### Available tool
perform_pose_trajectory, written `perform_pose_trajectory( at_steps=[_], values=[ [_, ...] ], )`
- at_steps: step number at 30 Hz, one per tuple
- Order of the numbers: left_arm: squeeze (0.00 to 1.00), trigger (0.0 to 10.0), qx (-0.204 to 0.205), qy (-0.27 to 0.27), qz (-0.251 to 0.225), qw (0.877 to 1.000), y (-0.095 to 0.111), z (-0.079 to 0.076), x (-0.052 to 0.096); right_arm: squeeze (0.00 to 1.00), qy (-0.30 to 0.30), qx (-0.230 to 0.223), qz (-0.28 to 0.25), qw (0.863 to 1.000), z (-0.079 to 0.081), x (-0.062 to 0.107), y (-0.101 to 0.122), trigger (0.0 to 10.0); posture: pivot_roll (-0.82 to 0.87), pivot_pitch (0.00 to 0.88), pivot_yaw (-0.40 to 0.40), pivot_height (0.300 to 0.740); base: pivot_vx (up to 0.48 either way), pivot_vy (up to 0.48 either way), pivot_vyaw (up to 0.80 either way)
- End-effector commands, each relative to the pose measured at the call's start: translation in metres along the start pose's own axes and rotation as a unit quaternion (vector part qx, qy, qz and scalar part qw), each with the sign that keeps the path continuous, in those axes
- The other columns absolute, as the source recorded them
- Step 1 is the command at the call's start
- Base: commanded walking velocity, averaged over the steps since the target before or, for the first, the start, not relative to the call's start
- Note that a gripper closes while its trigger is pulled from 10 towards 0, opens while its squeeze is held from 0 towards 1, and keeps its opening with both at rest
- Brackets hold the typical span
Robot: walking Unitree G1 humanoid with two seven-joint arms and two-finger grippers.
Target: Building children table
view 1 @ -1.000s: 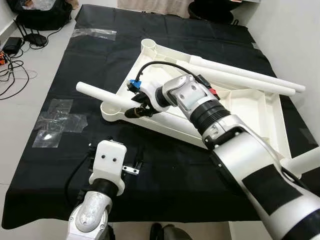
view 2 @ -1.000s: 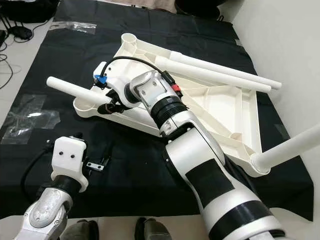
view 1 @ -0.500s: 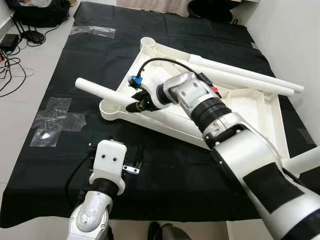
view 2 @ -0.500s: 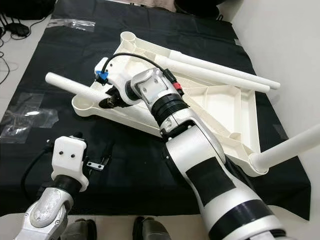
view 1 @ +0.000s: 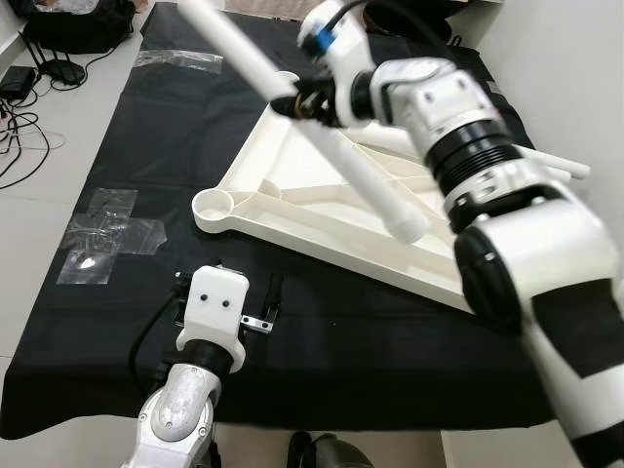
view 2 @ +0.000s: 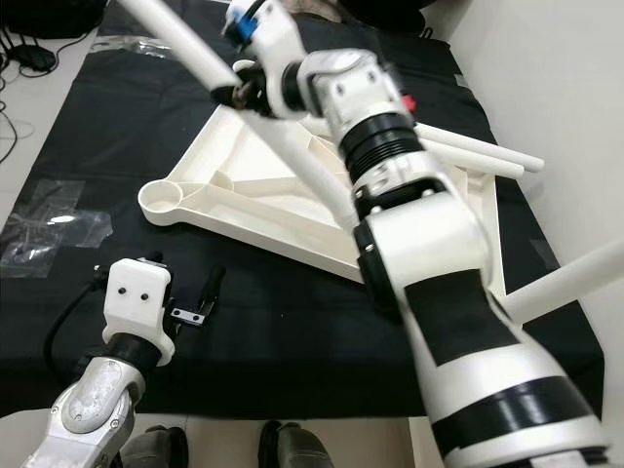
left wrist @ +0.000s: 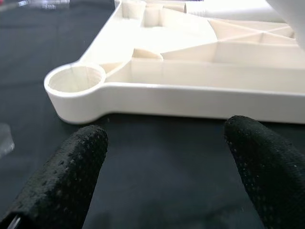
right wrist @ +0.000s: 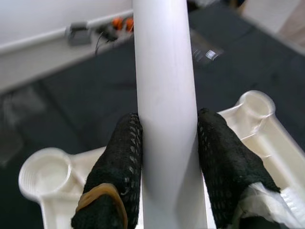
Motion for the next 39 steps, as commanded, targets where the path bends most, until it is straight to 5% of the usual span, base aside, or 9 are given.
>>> perform_pose_trajectory(
  at_steps=[1, 4, 7, 8, 16, 17, 18, 29, 39],
  values=[
    [0.00, 10.0, -0.012, -0.003, 0.003, 1.000, -0.001, 0.004, -0.003, 0.00, -0.033, -0.062, -0.071, 0.995, -0.017, 0.014, 0.026, 0.0, 0.03, 0.138, -0.170, 0.740, 0.000, 0.000, 0.00],
    [0.00, 10.0, -0.017, -0.002, -0.008, 1.000, 0.005, 0.009, -0.010, 0.00, -0.045, -0.125, -0.119, 0.984, -0.026, 0.021, 0.036, 0.0, 0.03, 0.129, -0.159, 0.740, 0.000, 0.000, 0.00],
    [0.00, 10.0, -0.016, -0.002, -0.011, 1.000, 0.007, 0.010, -0.013, 0.00, -0.046, -0.139, -0.131, 0.981, -0.027, 0.022, 0.037, 0.0, 0.03, 0.129, -0.159, 0.740, 0.000, 0.000, 0.00],
    [1.00, 10.0, -0.020, -0.009, -0.022, 1.000, 0.013, 0.012, -0.019, 0.00, -0.047, -0.161, -0.144, 0.975, -0.029, 0.023, 0.035, 0.0, 0.04, 0.120, -0.147, 0.740, 0.000, 0.000, 0.00],
    [1.00, 10.0, -0.016, -0.037, -0.067, 0.997, 0.045, 0.019, -0.053, 0.00, -0.036, -0.238, -0.150, 0.959, -0.022, 0.014, 0.011, 0.0, 0.05, 0.104, -0.112, 0.740, 0.000, 0.000, 0.00],
    [0.87, 10.0, -0.005, -0.047, -0.067, 0.997, 0.047, 0.018, -0.056, 0.00, -0.035, -0.240, -0.150, 0.958, -0.020, 0.012, 0.010, 0.0, 0.05, 0.102, -0.105, 0.740, 0.000, 0.000, 0.00],
    [0.00, 10.0, 0.004, -0.059, -0.069, 0.996, 0.050, 0.016, -0.058, 0.00, -0.034, -0.245, -0.151, 0.957, -0.019, 0.012, 0.010, 0.0, 0.05, 0.101, -0.104, 0.740, 0.000, 0.000, 0.00],
    [0.00, 10.0, 0.036, -0.132, -0.054, 0.989, 0.053, -0.004, -0.064, 0.00, -0.038, -0.290, -0.212, 0.932, -0.018, 0.013, 0.027, 0.0, 0.05, 0.097, -0.100, 0.740, 0.000, 0.000, 0.00],
    [0.00, 10.0, 0.024, -0.121, -0.032, 0.992, 0.041, -0.003, -0.064, 0.00, -0.013, -0.301, -0.299, 0.905, -0.013, 0.024, 0.058, 0.0, 0.06, 0.084, -0.102, 0.740, 0.000, 0.000, 0.00]
  ],
)
Point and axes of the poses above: a point about 5 cm out from each wrist's last joint towards the gripper, its own x axis pointing back from the gripper into the wrist, its own y axis along the axis of the wrist's last joint, z = x × y, the point moved 4 cm from there along -x, pointing out of the wrist towards the gripper, and after that the axes turned 1 degree about x, right-handed, at the moved point
